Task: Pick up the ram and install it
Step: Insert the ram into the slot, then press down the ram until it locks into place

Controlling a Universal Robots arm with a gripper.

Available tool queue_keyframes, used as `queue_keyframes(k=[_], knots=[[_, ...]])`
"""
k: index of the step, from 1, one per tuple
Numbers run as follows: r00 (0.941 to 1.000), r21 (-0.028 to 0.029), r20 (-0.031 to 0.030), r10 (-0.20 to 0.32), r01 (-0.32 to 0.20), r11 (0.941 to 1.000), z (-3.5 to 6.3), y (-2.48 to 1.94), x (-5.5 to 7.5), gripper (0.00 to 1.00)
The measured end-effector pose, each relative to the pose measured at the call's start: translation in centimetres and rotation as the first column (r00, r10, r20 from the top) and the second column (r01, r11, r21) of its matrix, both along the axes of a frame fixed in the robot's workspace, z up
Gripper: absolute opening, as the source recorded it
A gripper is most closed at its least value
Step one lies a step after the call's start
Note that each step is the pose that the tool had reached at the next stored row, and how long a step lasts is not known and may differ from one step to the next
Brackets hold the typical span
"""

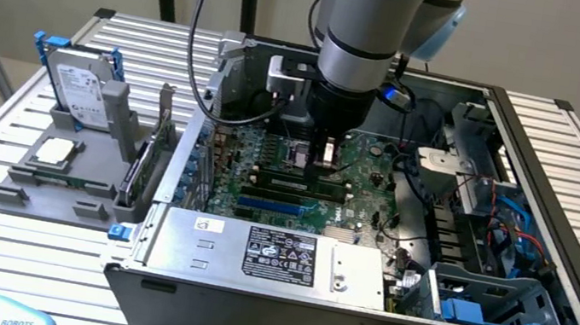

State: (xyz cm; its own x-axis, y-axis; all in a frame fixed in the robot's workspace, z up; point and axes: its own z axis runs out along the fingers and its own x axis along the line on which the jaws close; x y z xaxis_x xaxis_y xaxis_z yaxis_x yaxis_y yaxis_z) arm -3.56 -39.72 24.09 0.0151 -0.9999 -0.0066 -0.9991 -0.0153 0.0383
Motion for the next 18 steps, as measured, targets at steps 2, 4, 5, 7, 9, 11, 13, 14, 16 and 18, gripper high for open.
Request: queue_keyframes(k=[2,4,5,7,9,11,13,14,16,18], knots=[[1.0,0.0004,0.0001,0.0,0.0,1.0,0.02,0.0,0.0,0.2],[1.0,0.0003,0.0001,0.0,0.0,1.0,0.02,0.0,0.0,0.13],[1.0,0.0,0.0,0.0,0.0,1.0,0.03,0.0,0.0,0.11],[1.0,0.0001,0.0,0.0,0.0,1.0,0.03,0.0,0.0,0.11],[1.0,0.0003,0.0001,0.0,0.0,1.0,0.03,0.0,0.0,0.11],[1.0,0.0004,-0.0001,0.0,0.0,1.0,0.03,0.0,0.0,0.11],[1.0,0.0005,0.0,0.0,0.0,1.0,0.03,0.0,0.0,0.11],[1.0,0.0005,0.0,0.0,0.0,1.0,0.03,0.0,0.0,0.11],[1.0,0.0006,0.0,0.0,0.0,1.0,0.03,0.0,0.0,0.11],[1.0,0.0008,0.0,0.0,0.0,1.0,0.04,0.0,0.0,0.11]])
